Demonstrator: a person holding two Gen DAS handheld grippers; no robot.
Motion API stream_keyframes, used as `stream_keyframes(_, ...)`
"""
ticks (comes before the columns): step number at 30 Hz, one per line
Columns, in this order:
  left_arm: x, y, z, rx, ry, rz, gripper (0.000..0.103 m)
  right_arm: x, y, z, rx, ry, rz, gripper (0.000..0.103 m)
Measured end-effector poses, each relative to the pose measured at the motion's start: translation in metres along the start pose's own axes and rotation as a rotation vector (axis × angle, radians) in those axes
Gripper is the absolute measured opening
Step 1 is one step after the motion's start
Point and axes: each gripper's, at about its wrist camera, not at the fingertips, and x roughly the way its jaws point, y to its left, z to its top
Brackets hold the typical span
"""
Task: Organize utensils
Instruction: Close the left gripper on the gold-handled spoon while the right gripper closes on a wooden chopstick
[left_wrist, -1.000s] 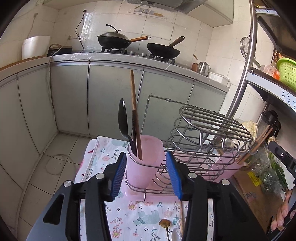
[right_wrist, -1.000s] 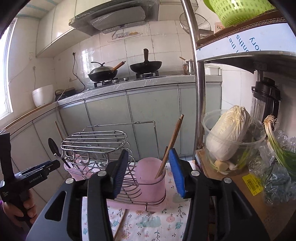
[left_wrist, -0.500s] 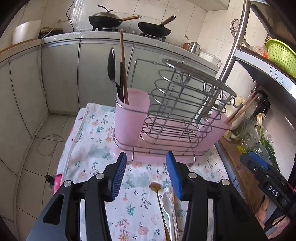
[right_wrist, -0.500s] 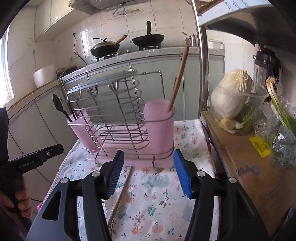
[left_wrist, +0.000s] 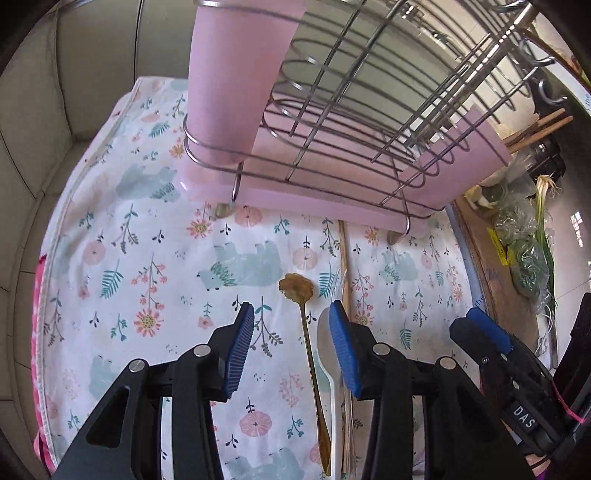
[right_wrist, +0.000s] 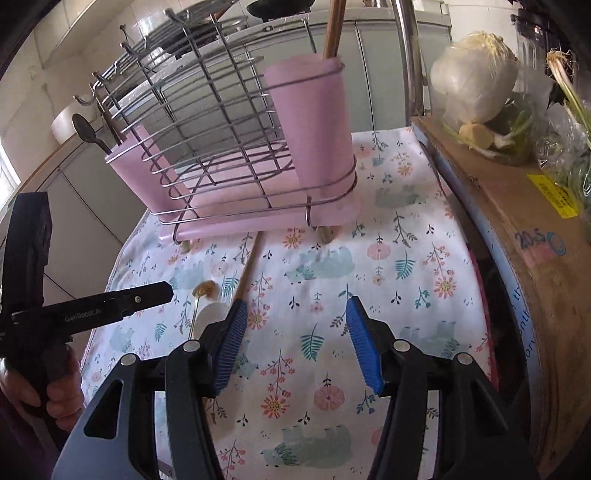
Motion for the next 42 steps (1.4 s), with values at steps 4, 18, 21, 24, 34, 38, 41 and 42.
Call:
stream_keyframes(4, 0.019, 0.002, 0.008, -0.029, 0.063, 0.003, 0.033, 0.011, -0.004, -0.003, 0.011, 0.050, 0.018, 0.056)
stream_keyframes(18, 0.054, -0.010, 0.017, -0.043, 0.137, 0.001, 0.014, 0.023, -0.008, -0.001, 0.033, 0.076, 0.048, 0.056)
stream_keyframes(21, 0.053, -0.013, 0.017, -0.034, 0.126, -0.010, 0.001, 0.026, -0.006, -0.001, 0.034, 0.085, 0.060, 0.052)
stream_keyframes(24, 0.040, -0.004, 0.018, -0.028, 0.103, 0.001, 0.001, 0.031, -0.004, 0.000, 0.044, 0.105, 0.085, 0.043)
stream_keyframes(34, 0.002, 0.036, 0.014, -0.006, 0.037, 0.088, 0.001, 0.060, 0.025, 0.016, 0.034, 0.185, 0.143, 0.015)
stream_keyframes(38, -0.004, 0.054, 0.008, -0.019, 0.031, 0.086, 0.001, 0.077, 0.039, 0.013, 0.037, 0.247, 0.156, 0.011)
stream_keyframes(41, -0.005, 0.061, 0.005, -0.018, 0.026, 0.088, 0.001, 0.089, 0.042, 0.012, 0.059, 0.277, 0.156, 0.011)
stream_keyframes(42, -0.005, 0.064, 0.004, -0.018, 0.026, 0.089, 0.001, 0.092, 0.043, 0.012, 0.068, 0.286, 0.154, 0.011)
